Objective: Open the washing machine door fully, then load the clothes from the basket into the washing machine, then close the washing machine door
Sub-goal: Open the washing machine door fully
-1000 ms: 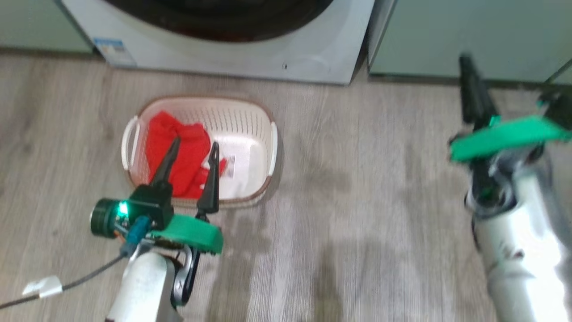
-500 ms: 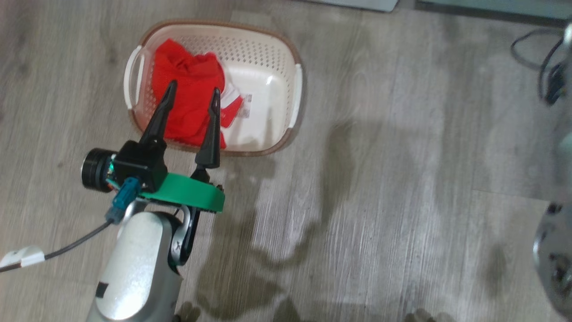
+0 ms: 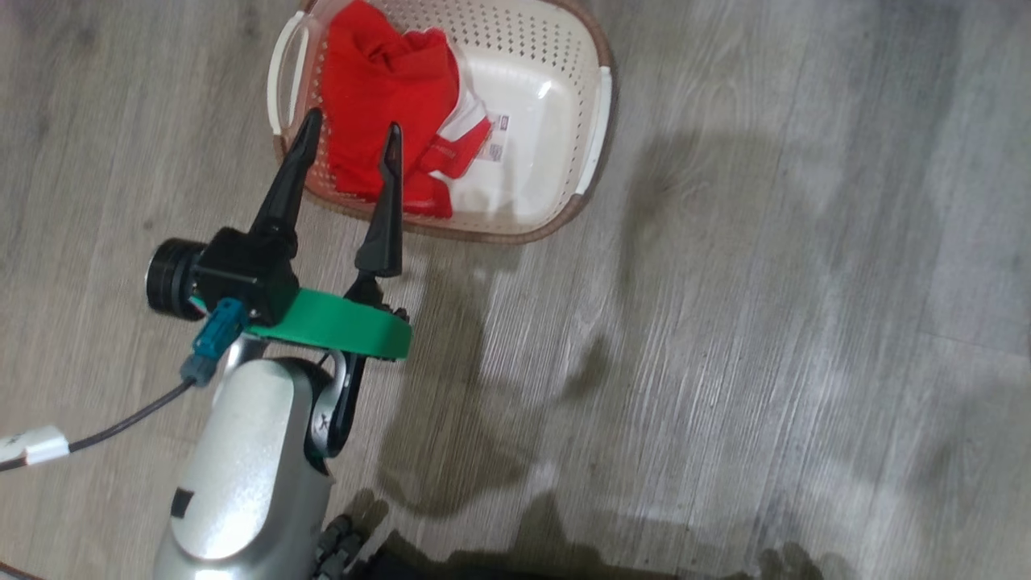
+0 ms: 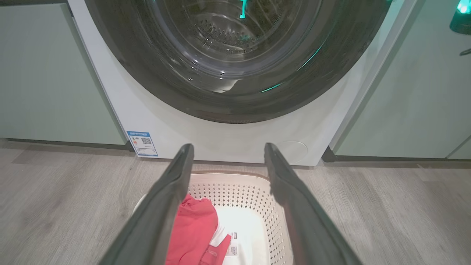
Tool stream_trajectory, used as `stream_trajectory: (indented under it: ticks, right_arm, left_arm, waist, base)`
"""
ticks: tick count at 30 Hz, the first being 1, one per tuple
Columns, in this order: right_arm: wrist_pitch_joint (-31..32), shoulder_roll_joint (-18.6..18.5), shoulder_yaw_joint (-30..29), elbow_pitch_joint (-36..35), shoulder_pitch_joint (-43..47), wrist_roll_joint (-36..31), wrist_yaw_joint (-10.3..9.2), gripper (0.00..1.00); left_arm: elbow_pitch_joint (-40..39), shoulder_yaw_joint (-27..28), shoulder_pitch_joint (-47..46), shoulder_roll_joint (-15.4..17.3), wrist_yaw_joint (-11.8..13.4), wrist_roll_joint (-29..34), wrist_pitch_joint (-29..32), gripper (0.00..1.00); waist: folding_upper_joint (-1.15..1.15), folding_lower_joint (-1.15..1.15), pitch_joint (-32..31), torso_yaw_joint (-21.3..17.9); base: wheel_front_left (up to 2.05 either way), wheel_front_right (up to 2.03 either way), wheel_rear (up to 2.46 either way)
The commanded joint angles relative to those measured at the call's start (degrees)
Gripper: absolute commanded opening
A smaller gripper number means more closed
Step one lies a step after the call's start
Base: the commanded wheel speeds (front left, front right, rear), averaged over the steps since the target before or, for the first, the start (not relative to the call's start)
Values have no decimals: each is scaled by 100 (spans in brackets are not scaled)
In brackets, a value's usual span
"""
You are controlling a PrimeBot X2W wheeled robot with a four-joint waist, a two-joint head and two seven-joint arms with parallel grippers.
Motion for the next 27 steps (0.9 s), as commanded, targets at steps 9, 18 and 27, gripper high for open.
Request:
stream_trajectory:
  ticks: [9,18,27]
  right_arm:
    - [77,102,11,384,-945,-263,0,0]
    - [137,149,112,846,-1335,-432,0,0]
    - [277,26,145,1028,-1084,-343,0,0]
  left_arm:
    - [-255,86,-138,82,29,-97,-55,100]
    - [-288,-20,-159,82,107,-215,-55,100]
    - [-244,-104,-62,82,185,-304,-55,100]
  waist:
    - [0,-1,229,219]
    - [0,-1,281,362]
    - [0,-1,104,439]
  base:
    - [0,0,0]
    - [0,0,0]
    - [0,0,0]
